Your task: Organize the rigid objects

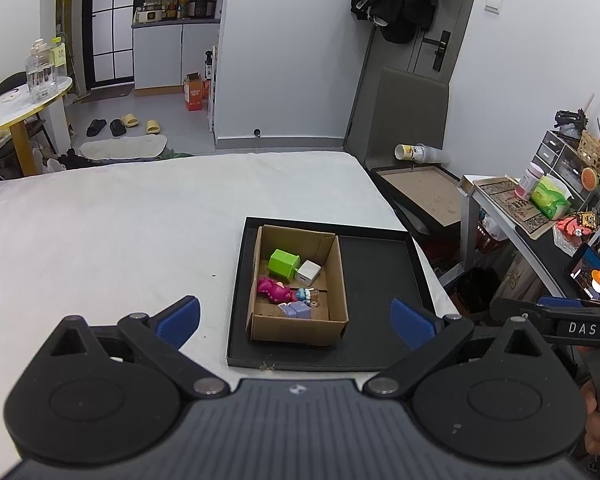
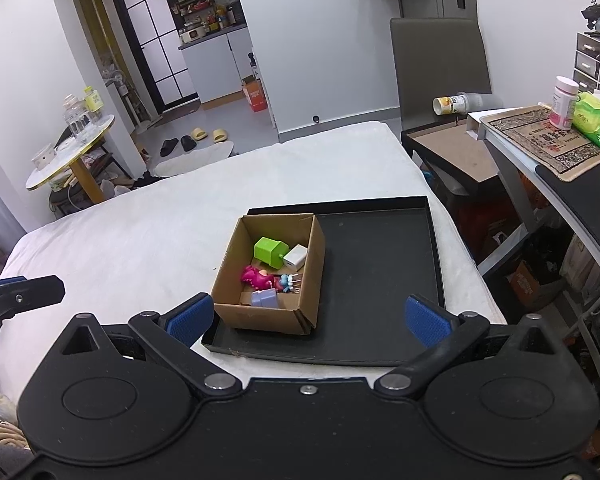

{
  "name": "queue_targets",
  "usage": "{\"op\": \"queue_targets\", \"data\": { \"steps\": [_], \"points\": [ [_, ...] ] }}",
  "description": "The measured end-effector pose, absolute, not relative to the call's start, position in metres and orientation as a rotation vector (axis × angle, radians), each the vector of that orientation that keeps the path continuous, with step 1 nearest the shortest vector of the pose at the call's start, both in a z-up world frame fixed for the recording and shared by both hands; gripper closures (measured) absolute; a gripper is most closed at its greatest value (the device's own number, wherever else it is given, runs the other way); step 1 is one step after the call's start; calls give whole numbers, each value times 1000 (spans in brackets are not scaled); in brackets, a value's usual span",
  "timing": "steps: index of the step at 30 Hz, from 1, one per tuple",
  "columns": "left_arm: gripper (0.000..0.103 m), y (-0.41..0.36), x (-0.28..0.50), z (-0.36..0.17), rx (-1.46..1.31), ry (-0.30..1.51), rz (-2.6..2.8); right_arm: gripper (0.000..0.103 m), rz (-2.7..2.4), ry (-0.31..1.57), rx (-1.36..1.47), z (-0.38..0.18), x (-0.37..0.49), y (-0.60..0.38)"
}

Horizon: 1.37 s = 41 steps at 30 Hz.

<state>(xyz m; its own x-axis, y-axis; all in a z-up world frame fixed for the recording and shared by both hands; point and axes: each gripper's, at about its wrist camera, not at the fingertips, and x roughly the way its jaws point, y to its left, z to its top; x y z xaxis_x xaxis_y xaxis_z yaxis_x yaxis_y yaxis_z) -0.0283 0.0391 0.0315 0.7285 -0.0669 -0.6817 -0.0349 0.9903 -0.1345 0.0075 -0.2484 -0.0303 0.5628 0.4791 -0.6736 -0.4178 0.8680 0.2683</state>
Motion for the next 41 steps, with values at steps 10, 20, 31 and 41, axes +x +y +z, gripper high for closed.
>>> {"op": "queue_targets", "data": {
  "steps": [10,20,31,41],
  "points": [
    [2,38,-29,29,-126,765,-22,0,531,828,65,-33,8,-244],
    [2,37,-27,26,-122,779,-32,0,528,831,55,-34,7,-244],
    [2,35,-28,26,-117,772,-31,0,531,834,53,-34,7,-244],
    [2,37,-28,25,-129,773,-44,0,531,840,50,-35,6,-244]
  ]
}}
